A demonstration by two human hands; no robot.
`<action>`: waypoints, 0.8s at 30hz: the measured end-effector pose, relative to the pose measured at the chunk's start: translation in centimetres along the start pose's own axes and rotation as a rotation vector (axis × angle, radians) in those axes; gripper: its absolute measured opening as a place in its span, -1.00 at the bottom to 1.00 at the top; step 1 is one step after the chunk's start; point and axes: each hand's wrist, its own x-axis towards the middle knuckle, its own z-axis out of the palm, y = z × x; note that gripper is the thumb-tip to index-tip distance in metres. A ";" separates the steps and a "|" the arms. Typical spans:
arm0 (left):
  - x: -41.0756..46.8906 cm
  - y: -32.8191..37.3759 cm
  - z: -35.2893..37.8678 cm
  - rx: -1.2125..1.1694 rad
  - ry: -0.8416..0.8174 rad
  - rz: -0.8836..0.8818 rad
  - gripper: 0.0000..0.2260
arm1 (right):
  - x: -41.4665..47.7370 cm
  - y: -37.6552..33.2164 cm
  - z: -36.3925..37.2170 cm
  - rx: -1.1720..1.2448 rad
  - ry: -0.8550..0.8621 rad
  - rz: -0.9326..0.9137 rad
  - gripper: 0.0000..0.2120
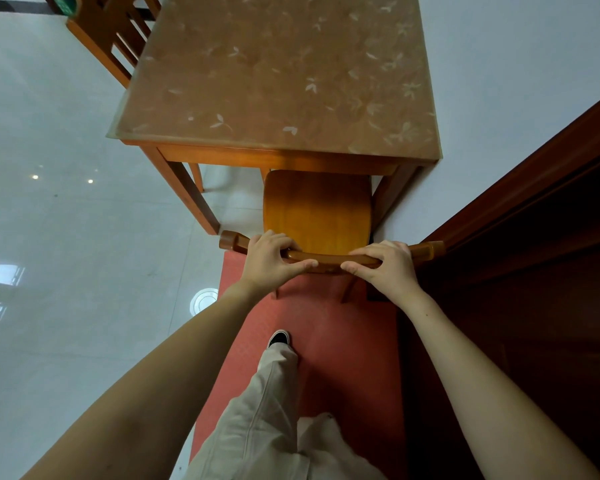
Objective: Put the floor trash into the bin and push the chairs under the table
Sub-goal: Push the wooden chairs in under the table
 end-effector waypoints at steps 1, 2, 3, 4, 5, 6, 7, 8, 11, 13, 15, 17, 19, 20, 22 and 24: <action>0.0 0.0 0.0 -0.002 0.003 0.004 -0.55 | 0.0 0.0 0.1 0.002 0.004 0.001 -0.54; -0.1 0.0 0.0 -0.004 0.007 0.007 -0.55 | 0.0 0.0 0.1 -0.001 0.005 0.000 -0.53; -0.1 -0.1 0.0 -0.005 0.013 0.008 -0.55 | 0.0 0.1 0.1 -0.003 0.000 0.004 -0.53; -0.1 -0.1 0.0 -0.006 0.018 0.008 -0.56 | 0.1 0.1 0.2 -0.006 -0.006 0.005 -0.54; -0.1 -0.1 0.1 -0.006 0.022 0.008 -0.56 | 0.1 0.2 0.2 -0.005 -0.009 0.011 -0.55; 0.0 0.0 0.1 -0.006 0.022 0.006 -0.58 | 0.2 0.3 0.3 -0.007 -0.010 0.013 -0.55; 0.0 0.0 0.0 -0.007 0.018 0.003 -0.59 | 0.3 0.5 0.4 -0.008 -0.010 0.018 -0.55; 0.1 0.0 0.0 -0.010 0.013 0.001 -0.61 | 0.4 0.7 0.6 -0.011 -0.006 0.021 -0.54; 0.4 -0.2 -0.2 -0.015 0.012 0.005 -0.62 | 0.7 1.0 0.9 -0.020 -0.001 0.021 -0.54; 0.8 -0.5 -0.4 -0.014 0.012 0.006 -0.60 | 0.9 0.7 1.0 -0.012 0.005 0.010 -0.54; 1.4 -0.9 -0.7 -0.013 0.008 0.005 -0.57 | 1.3 0.2 1.1 -0.014 0.018 -0.010 -0.54; 1.9 -1.5 -1.1 -0.014 0.002 0.004 -0.54 | 1.6 -0.4 1.4 -0.025 0.030 -0.028 -0.54; 2.5 -2.0 -1.6 -0.006 -0.007 0.007 -0.51 | 2.0 -0.8 1.8 -0.034 0.042 -0.033 -0.56; 2.8 -2.3 -1.7 -0.006 -0.015 0.005 -0.50 | 2.2 -0.9 2.0 -0.036 0.044 -0.028 -0.57; 3.4 -2.6 -2.1 -0.015 -0.028 -0.004 -0.49 | 2.8 -1.1 2.1 -0.036 0.054 -0.017 -0.60; 4.0 -2.8 -2.2 -0.020 -0.031 -0.005 -0.50 | 3.3 -1.4 2.1 -0.031 0.056 -0.009 -0.62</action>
